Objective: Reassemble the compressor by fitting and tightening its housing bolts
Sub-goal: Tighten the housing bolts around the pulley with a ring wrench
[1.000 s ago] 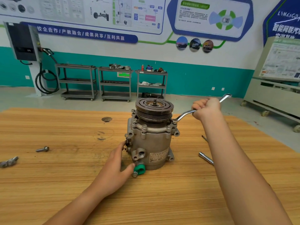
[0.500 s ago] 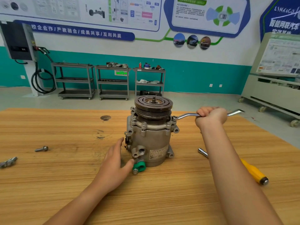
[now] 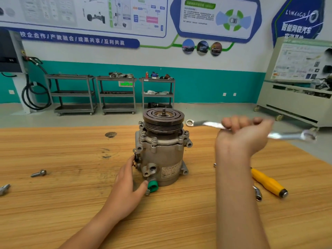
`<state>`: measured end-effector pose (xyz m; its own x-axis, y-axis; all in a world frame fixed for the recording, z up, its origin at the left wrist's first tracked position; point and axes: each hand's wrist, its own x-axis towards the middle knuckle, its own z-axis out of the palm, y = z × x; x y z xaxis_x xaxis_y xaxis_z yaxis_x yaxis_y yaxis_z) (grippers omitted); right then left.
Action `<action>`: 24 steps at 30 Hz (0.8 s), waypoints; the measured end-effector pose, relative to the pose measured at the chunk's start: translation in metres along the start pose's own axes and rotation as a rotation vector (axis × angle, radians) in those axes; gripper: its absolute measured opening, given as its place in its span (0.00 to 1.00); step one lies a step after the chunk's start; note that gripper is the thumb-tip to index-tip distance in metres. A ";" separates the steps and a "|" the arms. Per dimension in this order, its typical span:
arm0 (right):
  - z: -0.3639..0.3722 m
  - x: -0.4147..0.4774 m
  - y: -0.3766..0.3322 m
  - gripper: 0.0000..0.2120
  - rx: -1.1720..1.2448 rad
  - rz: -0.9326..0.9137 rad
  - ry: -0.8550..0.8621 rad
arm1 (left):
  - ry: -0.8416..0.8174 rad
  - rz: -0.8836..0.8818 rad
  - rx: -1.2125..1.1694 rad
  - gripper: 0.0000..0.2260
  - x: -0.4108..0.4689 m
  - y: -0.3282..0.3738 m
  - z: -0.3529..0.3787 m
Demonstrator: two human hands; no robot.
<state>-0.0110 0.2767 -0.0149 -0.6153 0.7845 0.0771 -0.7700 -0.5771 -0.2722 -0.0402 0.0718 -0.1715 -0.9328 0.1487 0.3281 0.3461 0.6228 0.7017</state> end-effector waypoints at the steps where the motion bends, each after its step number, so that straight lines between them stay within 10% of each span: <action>1: 0.007 0.015 -0.006 0.16 -0.007 0.052 -0.018 | 0.001 0.000 0.006 0.37 0.001 0.000 0.001; 15: 0.011 0.100 0.053 0.16 -0.461 0.591 0.013 | -0.018 -0.013 -0.018 0.36 0.003 -0.004 -0.001; 24: -0.026 0.065 0.033 0.15 -0.258 0.332 0.124 | -0.022 -0.044 -0.027 0.35 0.005 -0.007 -0.002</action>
<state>-0.0722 0.3143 -0.0440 -0.7850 0.5967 -0.1667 -0.4571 -0.7394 -0.4943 -0.0472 0.0666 -0.1741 -0.9490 0.1392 0.2828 0.3073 0.6078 0.7322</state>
